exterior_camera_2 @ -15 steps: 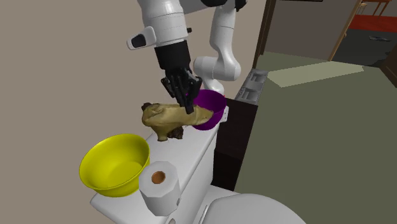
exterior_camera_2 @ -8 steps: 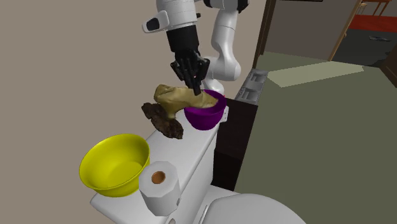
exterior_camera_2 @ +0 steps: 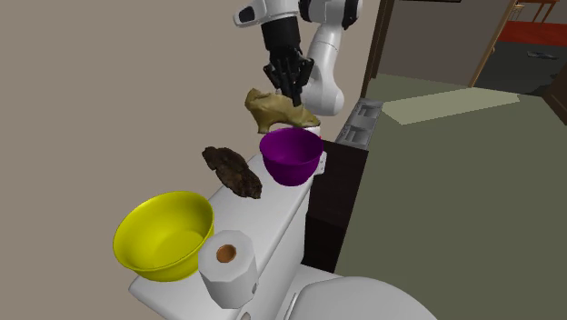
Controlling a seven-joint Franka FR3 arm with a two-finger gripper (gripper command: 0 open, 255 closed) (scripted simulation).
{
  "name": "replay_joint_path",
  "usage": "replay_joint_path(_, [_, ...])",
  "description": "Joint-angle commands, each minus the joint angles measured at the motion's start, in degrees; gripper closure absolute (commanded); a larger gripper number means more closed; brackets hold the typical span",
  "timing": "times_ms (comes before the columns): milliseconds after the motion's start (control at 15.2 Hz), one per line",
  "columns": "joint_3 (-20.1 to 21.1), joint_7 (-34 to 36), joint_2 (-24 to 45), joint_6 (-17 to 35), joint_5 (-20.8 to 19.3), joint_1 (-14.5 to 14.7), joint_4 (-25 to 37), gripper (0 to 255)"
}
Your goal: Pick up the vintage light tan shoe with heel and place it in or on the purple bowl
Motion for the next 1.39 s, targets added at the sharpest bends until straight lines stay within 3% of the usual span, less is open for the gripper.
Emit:
replay_joint_path(0, [-0.3, 0.3, -4.0, -2.7, -0.3, -0.2, -1.3, 255])
replay_joint_path(132, [-0.6, 0.6, -7.2, -5.0, -0.5, -0.4, -2.3, 255])
replay_joint_path(1320, [-0.1, -2.3, -12.3, 5.8, 0.0, -0.9, -18.5, 255])
